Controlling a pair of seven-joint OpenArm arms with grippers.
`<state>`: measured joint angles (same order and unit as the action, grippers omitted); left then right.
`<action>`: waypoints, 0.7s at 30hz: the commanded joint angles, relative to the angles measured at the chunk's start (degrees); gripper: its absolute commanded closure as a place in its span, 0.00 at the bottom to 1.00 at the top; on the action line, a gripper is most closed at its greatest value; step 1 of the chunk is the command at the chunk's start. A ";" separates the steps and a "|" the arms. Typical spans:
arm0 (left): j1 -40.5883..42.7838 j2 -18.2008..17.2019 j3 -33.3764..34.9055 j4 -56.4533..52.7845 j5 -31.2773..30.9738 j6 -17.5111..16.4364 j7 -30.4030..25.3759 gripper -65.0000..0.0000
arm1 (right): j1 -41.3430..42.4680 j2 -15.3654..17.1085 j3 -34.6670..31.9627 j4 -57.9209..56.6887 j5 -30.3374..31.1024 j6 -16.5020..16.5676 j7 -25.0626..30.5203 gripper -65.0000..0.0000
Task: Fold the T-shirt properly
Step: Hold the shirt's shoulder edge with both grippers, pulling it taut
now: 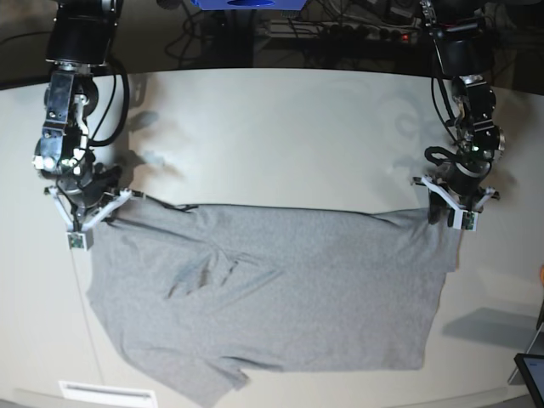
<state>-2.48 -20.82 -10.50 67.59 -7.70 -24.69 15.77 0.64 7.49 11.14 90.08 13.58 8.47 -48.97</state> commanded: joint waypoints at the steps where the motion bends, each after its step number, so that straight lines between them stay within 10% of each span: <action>1: -0.55 -1.12 -0.35 0.85 0.01 0.20 -0.69 0.63 | 1.33 0.29 0.25 0.60 0.44 0.10 1.37 0.98; 21: -0.55 -2.79 -0.35 0.58 0.19 0.20 -0.69 0.63 | 5.99 2.67 -0.02 -4.85 0.26 0.10 2.51 0.98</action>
<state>-2.37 -22.41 -10.50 67.42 -7.46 -24.88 16.25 5.19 9.30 10.96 84.31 13.72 8.49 -47.90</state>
